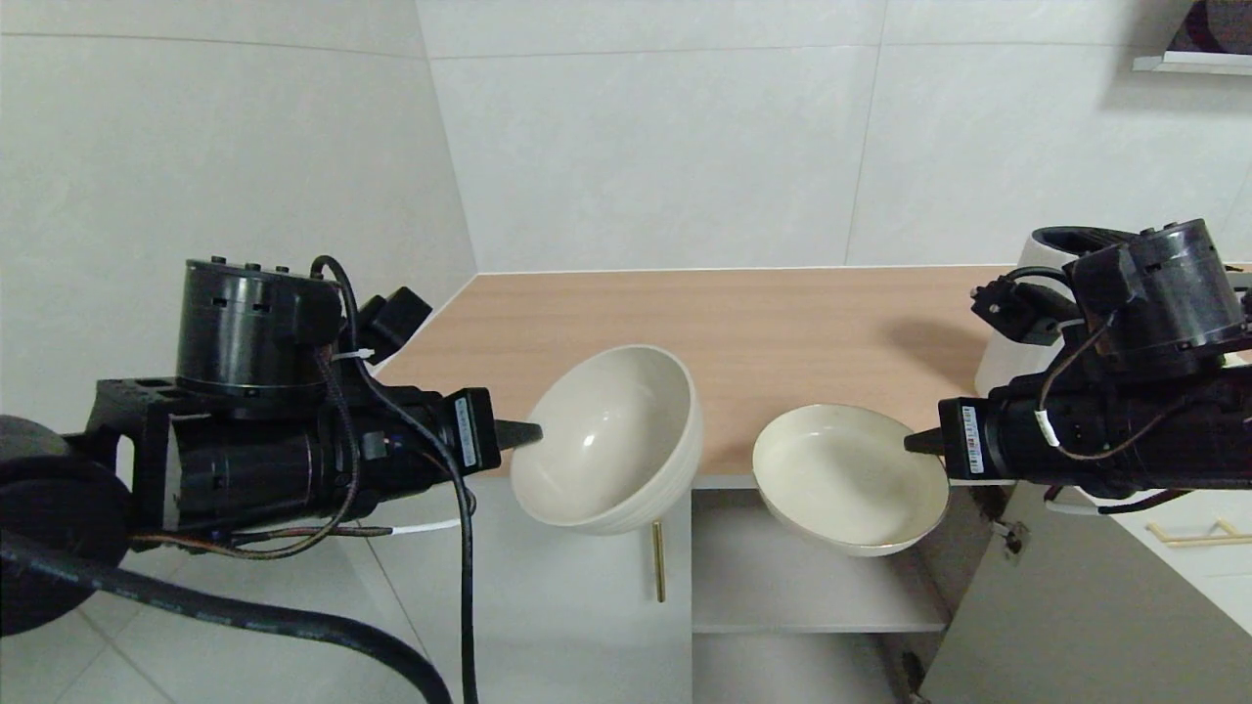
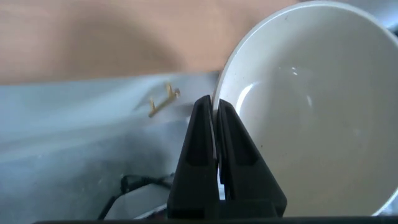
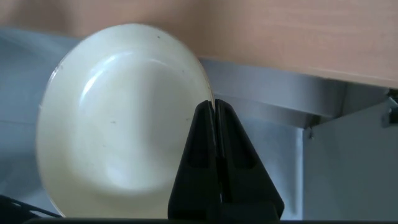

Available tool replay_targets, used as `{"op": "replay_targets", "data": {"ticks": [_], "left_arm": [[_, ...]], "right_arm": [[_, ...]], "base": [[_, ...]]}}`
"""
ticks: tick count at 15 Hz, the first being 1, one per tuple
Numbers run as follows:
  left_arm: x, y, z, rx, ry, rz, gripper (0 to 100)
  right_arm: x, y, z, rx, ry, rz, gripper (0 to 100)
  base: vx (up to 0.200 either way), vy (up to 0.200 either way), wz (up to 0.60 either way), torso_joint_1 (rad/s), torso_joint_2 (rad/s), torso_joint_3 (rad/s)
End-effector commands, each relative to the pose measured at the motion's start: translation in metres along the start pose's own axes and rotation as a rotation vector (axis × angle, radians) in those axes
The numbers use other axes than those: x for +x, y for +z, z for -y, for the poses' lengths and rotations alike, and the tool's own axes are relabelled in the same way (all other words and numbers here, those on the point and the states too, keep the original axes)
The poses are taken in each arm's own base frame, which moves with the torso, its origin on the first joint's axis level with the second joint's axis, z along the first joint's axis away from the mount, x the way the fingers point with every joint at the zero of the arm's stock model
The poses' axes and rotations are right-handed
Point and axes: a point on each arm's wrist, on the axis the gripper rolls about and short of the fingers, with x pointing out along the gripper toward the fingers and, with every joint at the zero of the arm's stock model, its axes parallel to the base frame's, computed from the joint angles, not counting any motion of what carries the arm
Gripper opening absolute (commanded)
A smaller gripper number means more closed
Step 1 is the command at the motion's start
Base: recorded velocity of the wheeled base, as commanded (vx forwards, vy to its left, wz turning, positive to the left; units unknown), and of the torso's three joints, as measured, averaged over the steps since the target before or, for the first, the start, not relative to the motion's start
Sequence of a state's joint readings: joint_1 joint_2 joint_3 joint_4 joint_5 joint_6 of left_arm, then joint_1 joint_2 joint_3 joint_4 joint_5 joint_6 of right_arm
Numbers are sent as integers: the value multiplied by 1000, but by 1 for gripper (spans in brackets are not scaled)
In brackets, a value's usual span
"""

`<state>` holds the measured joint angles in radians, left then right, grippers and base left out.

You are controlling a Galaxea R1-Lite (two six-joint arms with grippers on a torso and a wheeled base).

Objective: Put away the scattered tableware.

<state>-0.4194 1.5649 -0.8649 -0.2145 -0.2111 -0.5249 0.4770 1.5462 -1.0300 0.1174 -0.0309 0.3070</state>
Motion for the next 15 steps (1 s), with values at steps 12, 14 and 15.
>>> {"op": "replay_targets", "data": {"ticks": [12, 14, 15], "left_arm": [[3, -4, -3, -1, 8, -19, 0], [3, -4, -2, -2, 7, -18, 0], [3, -4, -2, 0, 7, -18, 0]], "right_arm": [[6, -7, 0, -34, -2, -34, 0], [8, -8, 0, -34, -5, -40, 0], [8, -8, 0, -34, -6, -43, 0]], "base": [[0, 0, 0, -166, 430, 256], [0, 0, 0, -161, 464, 303], [0, 0, 0, -149, 442, 305]]}}
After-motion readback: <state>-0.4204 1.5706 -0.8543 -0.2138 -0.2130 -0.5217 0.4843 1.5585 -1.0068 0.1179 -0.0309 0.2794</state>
